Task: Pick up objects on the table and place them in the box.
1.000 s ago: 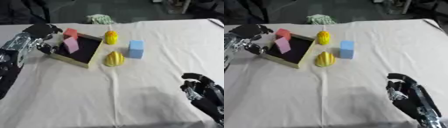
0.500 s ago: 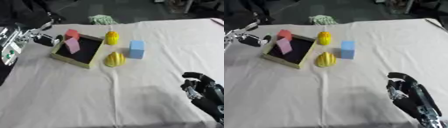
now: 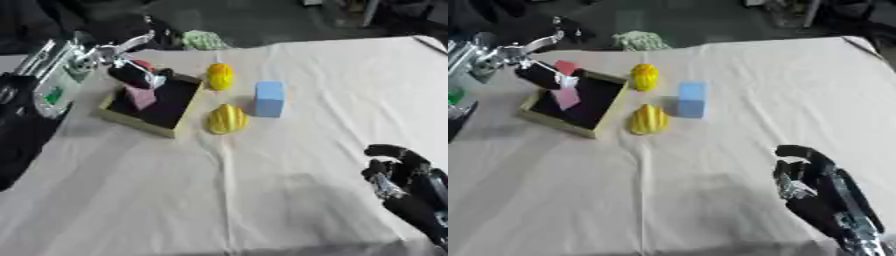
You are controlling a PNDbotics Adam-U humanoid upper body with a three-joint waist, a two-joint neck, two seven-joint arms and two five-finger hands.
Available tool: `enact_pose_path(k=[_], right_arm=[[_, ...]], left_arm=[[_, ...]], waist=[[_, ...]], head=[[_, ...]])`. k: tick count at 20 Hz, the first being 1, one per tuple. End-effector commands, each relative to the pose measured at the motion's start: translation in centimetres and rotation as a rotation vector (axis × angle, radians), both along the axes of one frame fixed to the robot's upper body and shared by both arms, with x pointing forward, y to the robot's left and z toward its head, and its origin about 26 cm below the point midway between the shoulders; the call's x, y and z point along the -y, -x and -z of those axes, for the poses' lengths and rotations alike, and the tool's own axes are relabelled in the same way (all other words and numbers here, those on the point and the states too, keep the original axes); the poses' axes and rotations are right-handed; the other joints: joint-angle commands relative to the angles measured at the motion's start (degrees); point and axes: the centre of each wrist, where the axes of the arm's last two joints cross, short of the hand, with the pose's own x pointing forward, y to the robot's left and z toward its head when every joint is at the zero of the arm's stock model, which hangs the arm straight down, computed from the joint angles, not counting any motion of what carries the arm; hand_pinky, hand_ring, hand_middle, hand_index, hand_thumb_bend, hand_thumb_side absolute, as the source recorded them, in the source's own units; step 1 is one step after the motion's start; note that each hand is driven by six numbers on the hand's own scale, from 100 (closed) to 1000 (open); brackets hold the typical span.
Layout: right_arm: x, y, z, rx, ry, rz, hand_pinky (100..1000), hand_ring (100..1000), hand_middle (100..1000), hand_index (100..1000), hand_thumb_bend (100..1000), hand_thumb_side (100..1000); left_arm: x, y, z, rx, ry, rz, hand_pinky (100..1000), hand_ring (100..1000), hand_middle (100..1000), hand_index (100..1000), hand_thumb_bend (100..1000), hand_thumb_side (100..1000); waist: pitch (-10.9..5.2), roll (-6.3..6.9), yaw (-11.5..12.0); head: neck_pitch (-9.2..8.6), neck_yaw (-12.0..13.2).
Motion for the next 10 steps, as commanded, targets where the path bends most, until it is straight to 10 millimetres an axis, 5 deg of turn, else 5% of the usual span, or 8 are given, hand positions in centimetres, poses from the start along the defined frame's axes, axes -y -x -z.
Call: enact_pose_path(k=[1,10], right_arm=[[-0.2,-0.1,-0.9,0.031,-0.004,-0.025,610,593,718,769,100,289],[-0.6,-0.4,-1.4,0.045,-0.011,-0.054,610,593,718,769,100,294]], left_arm=[[1.2,-0.9,0.8,-0.044,-0.022,0.007,817,757,741,936,219,399],[1.9,-3.0,5.7,-0.117,-0.037,-0.062,820,761,757,938,259,492]], waist=[[-0.59,-0.27,-0.5],[0.68,-0.41,-2.7]], head=[[0.27,0.5],[0.27,1.3]])
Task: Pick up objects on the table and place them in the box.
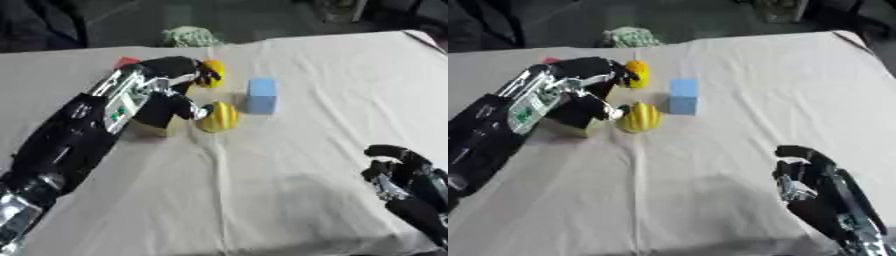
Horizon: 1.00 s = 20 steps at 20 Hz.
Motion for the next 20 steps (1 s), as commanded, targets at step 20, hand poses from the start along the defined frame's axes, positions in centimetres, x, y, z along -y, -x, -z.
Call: enact_pose_path(k=[20], right_arm=[[-0.1,-0.1,-0.8,0.027,-0.007,-0.012,612,593,719,769,100,301]], left_arm=[[0.1,-1.1,2.6,0.053,0.038,-0.029,708,518,475,686,100,159]], waist=[[-0.48,0.04,-0.8]], head=[[0.27,0.2]])
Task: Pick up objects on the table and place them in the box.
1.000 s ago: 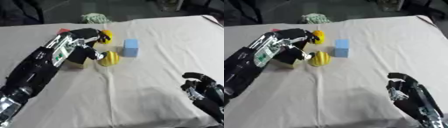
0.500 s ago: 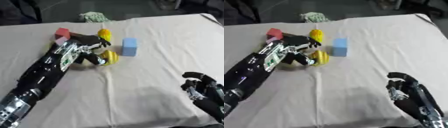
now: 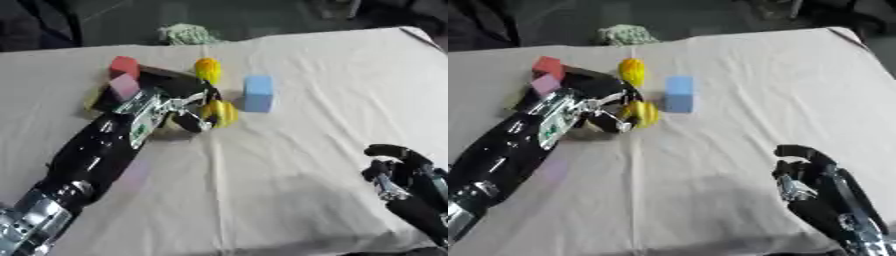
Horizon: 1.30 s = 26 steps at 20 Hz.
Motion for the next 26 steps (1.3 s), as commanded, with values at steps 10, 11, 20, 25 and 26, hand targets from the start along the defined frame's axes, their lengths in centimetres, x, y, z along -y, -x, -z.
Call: enact_pose_path(k=[10,11,20,25,26], right_arm=[[0.3,-0.1,-0.7,0.027,0.002,0.012,612,593,720,769,100,301],[0.3,-0.1,-0.6,0.027,0.003,0.013,613,593,720,769,100,302],[0.3,0.0,-0.6,0.026,0.004,0.015,614,593,721,770,100,297],[0.3,0.0,-0.6,0.027,0.002,0.014,614,593,721,770,100,299],[0.3,0.0,-0.6,0.027,0.002,0.014,614,593,721,770,100,299]], left_arm=[[-4.6,0.4,-8.4,0.307,0.173,-0.129,694,487,430,637,100,157],[-5.2,0.5,-8.7,0.312,0.168,-0.162,695,492,437,643,100,157],[-7.9,-0.2,-6.0,0.259,0.055,-0.374,692,512,463,667,152,163],[-8.7,-0.4,-4.8,0.241,-0.009,-0.418,695,521,476,679,183,165],[-8.9,-0.4,-4.5,0.234,-0.021,-0.427,696,523,478,682,186,166]], waist=[[-1.07,0.52,0.9],[-1.11,0.6,1.1],[-1.2,0.4,1.1],[-1.2,0.4,1.2],[-1.2,0.41,1.2]], head=[[0.27,-0.8],[0.27,-0.9],[0.27,-1.3],[0.27,-1.5],[0.27,-1.5]])
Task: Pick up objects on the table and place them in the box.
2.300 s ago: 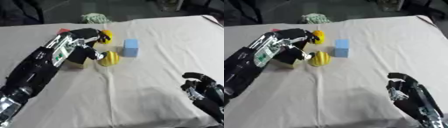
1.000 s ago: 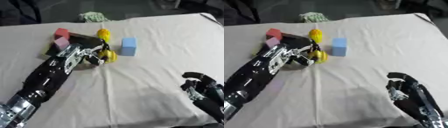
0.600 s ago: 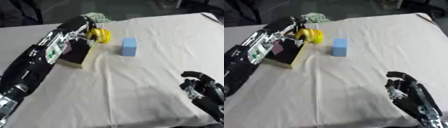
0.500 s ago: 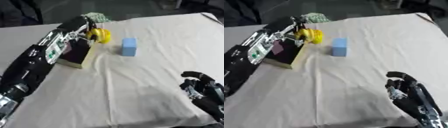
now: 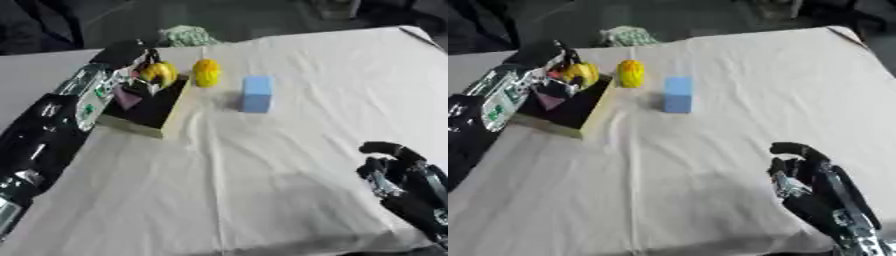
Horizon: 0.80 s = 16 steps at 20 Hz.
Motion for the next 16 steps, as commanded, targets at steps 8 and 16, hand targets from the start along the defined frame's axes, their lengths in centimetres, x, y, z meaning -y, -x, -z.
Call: enact_pose_path(k=[8,16], right_arm=[[0.3,0.0,-0.6,0.026,0.009,0.005,615,593,721,770,100,299],[0.3,-0.1,-0.6,0.024,0.012,0.006,616,593,722,770,100,297]], left_arm=[[-2.0,-0.2,-0.2,-0.004,-0.068,-0.086,711,568,531,746,235,169],[-1.9,-0.2,-0.9,0.061,-0.123,-0.115,829,800,830,963,440,490]], waist=[[-0.87,-0.09,0.2],[-0.89,-0.09,0.5]], head=[[0.26,-0.5],[0.26,-0.7]])
